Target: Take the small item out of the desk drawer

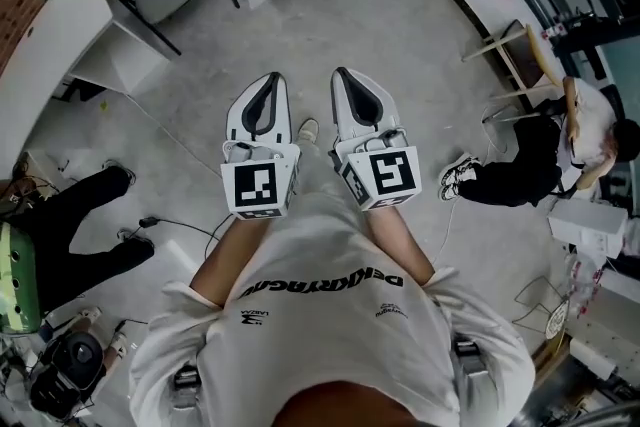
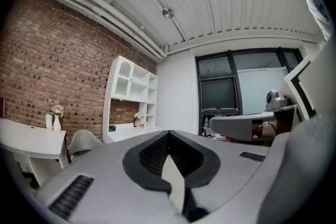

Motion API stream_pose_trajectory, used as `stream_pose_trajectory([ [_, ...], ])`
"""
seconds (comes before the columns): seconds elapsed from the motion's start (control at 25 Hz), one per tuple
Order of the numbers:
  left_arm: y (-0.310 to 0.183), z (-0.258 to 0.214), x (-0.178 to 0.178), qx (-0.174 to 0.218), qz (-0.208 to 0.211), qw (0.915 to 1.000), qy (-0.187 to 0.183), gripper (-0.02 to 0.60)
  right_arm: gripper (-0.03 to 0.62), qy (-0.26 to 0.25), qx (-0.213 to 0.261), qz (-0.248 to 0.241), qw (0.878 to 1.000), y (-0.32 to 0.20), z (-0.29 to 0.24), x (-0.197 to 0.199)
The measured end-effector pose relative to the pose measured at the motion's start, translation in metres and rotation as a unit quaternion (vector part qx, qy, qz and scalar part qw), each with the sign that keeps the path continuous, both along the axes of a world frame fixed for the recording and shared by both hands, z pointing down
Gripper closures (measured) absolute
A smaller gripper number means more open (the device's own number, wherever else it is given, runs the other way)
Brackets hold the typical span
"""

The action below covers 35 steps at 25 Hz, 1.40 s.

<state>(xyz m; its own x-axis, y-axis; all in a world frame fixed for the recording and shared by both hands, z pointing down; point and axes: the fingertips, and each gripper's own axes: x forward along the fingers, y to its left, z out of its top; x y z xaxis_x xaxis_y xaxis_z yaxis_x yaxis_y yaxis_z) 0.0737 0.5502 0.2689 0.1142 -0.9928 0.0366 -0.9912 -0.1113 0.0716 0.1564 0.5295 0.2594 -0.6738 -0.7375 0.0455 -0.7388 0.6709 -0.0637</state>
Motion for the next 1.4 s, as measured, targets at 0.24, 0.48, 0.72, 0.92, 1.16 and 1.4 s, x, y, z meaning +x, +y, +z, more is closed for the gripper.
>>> stream_pose_trajectory([
  [0.24, -0.105, -0.011, -0.017, -0.005, 0.023, 0.9997, 0.008, 0.584, 0.595, 0.002, -0.006, -0.01, 1.0, -0.112, -0.01, -0.027],
  [0.48, -0.202, -0.007, -0.034, -0.012, 0.012, 0.9998, -0.009, 0.584, 0.595, 0.011, -0.02, -0.013, 1.0, -0.212, -0.005, -0.046],
  [0.72, -0.262, 0.007, -0.038, -0.029, 0.003, 0.9994, -0.021, 0.584, 0.595, 0.003, -0.053, -0.009, 0.999, -0.274, 0.007, -0.054],
  [0.92, -0.291, 0.017, -0.042, -0.046, 0.005, 0.9986, -0.026, 0.584, 0.595, 0.0, -0.054, -0.01, 0.998, -0.3, 0.011, -0.058],
  [1.16, -0.338, 0.036, -0.066, -0.065, 0.006, 0.9975, -0.027, 0.584, 0.595, 0.01, -0.068, -0.002, 0.998, -0.342, 0.031, -0.077],
  [1.4, -0.414, 0.054, -0.102, -0.08, 0.026, 0.996, -0.03, 0.584, 0.595, 0.024, -0.067, 0.016, 0.997, -0.415, 0.043, -0.109],
])
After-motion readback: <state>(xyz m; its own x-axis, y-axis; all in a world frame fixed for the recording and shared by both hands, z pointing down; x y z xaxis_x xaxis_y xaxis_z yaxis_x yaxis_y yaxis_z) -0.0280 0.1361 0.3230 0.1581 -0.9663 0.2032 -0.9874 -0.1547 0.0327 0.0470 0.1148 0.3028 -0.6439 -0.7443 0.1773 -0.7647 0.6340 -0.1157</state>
